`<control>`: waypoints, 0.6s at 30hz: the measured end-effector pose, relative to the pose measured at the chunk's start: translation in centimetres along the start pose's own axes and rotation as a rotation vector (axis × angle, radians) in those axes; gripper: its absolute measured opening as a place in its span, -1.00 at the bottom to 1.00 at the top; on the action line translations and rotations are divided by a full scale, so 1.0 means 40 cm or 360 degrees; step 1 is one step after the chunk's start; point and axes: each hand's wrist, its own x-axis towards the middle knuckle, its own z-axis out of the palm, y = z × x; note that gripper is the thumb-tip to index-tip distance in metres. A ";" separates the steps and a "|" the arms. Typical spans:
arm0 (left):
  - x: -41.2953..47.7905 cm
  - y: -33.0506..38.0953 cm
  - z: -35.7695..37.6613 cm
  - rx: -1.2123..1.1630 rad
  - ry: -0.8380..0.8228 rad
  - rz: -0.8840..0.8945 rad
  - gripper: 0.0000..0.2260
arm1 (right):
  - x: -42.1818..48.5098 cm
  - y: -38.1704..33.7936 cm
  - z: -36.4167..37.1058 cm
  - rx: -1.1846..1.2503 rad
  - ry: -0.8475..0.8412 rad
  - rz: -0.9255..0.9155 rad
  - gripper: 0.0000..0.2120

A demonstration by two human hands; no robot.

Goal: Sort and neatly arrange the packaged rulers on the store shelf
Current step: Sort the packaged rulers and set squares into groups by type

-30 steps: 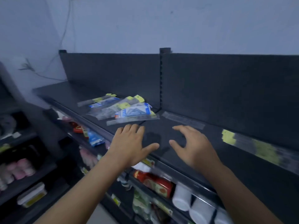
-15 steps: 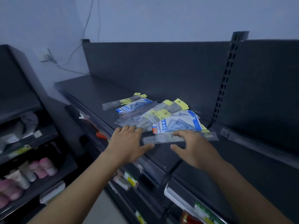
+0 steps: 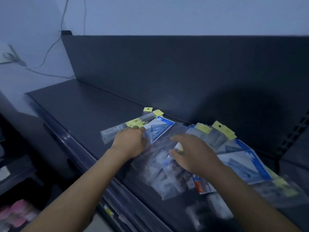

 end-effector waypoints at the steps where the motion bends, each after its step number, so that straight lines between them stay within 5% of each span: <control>1: 0.031 -0.016 0.010 -0.0031 0.0009 0.0076 -0.71 | 0.022 -0.012 0.014 -0.0050 0.0019 0.0041 -0.65; 6: 0.166 -0.049 0.046 -0.0054 0.0062 0.0395 -0.55 | 0.101 -0.066 0.070 -0.0316 0.0109 0.0287 -0.71; 12: 0.262 -0.068 0.040 -0.0088 -0.0199 0.0542 -0.11 | 0.148 -0.100 0.083 -0.0512 -0.0023 0.0779 -0.46; 18: 0.319 -0.085 -0.002 -0.0529 -0.0610 0.0499 -0.45 | 0.166 -0.096 0.052 -0.0465 -0.0218 0.1133 -0.16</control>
